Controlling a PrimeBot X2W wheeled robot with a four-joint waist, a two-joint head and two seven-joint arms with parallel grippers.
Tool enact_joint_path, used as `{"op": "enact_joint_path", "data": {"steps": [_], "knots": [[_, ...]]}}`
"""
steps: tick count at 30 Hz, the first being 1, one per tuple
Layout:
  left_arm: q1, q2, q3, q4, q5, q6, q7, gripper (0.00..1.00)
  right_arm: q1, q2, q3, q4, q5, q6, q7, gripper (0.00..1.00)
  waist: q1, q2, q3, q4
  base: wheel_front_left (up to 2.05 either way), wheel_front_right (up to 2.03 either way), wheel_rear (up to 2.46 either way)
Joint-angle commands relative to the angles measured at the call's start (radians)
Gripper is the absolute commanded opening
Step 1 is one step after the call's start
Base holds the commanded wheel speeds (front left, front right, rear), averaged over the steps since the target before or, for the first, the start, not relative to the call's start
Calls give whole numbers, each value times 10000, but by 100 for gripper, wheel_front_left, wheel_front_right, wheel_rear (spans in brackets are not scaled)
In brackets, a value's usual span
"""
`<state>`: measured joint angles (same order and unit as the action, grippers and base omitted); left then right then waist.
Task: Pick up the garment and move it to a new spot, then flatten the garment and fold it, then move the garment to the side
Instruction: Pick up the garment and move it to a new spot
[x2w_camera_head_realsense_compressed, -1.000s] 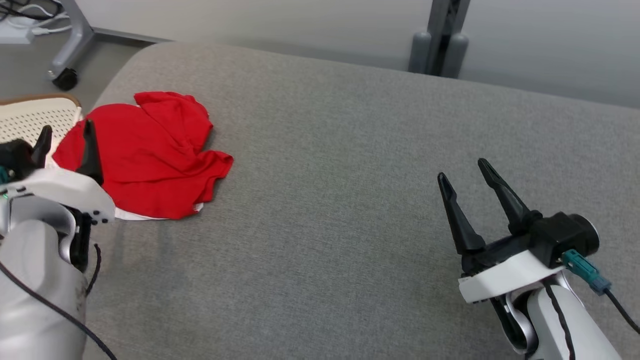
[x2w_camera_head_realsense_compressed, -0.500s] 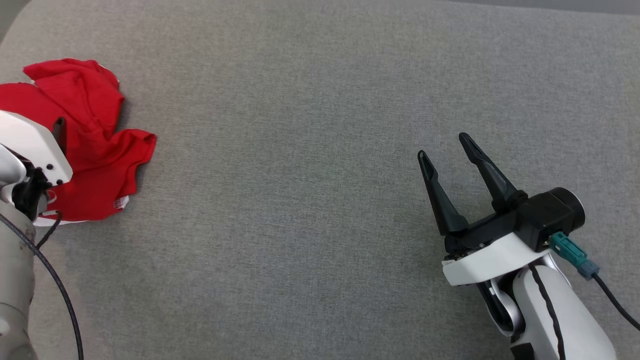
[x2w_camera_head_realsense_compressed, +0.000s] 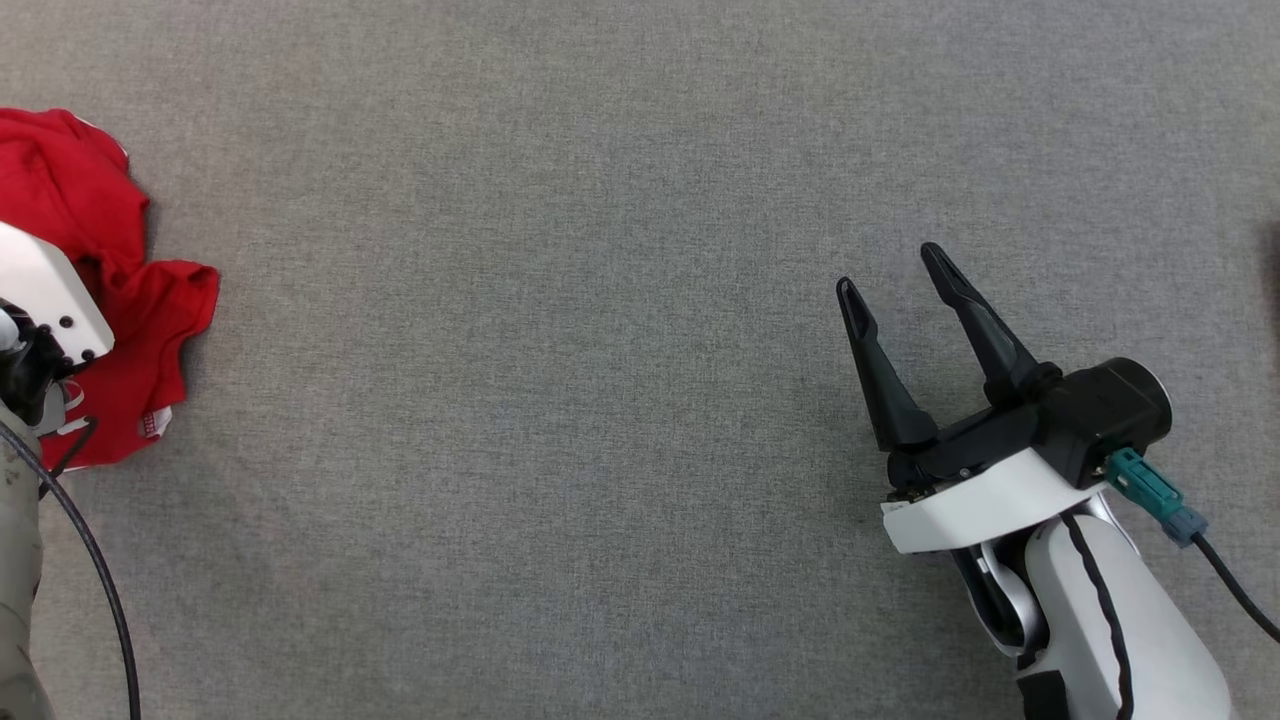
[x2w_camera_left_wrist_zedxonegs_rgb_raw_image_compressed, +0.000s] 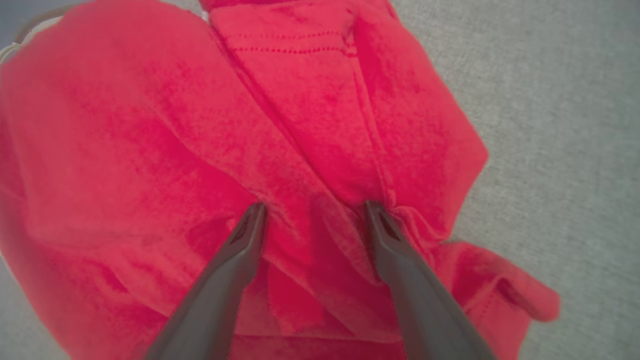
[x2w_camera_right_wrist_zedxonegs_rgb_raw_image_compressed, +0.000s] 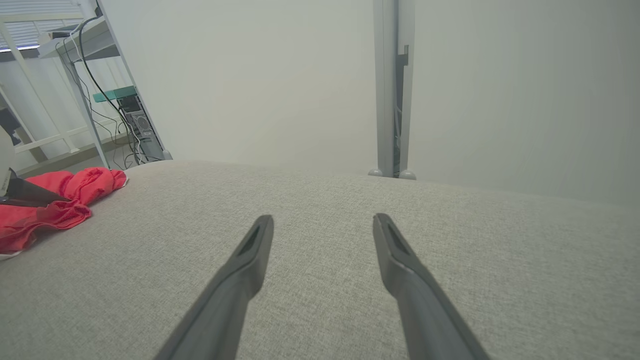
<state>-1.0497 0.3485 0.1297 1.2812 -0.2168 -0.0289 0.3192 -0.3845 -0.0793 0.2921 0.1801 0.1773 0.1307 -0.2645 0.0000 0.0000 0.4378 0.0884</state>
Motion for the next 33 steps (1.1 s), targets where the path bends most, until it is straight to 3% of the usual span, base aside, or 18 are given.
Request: {"op": "enact_joint_path", "data": {"steps": [1,5,6,16,21,27,33], "knots": [[-8,28,-35,53,-46,99,68,100,-64,-39,-58,-25,43,2,-15,100,0,0,16,-22,0,0,0],[74,-13,-17,78,-147,220,177,100,-66,-23,-74,-19,46,2,-15,100,0,0,43,-47,0,0,0],[73,-21,33,80,-205,195,117,0,-76,-22,-77,-13,53,2,-15,100,0,0,48,-49,0,0,0],[106,-119,-41,31,-398,44,-667,0,-55,8,-117,164,53,2,-15,100,0,0,-294,60,0,0,0],[155,-311,-193,-296,-352,-209,-2038,0,139,59,-98,260,162,2,-14,100,0,0,-942,95,0,0,0],[276,-813,-324,-995,-524,-718,-4671,0,551,137,-278,370,342,2,-14,100,0,0,-2138,38,0,0,0],[706,-1527,-1087,-1523,-473,-1030,-5586,0,1185,205,-599,377,494,2,-14,100,0,0,-3409,-188,0,0,0]]}}
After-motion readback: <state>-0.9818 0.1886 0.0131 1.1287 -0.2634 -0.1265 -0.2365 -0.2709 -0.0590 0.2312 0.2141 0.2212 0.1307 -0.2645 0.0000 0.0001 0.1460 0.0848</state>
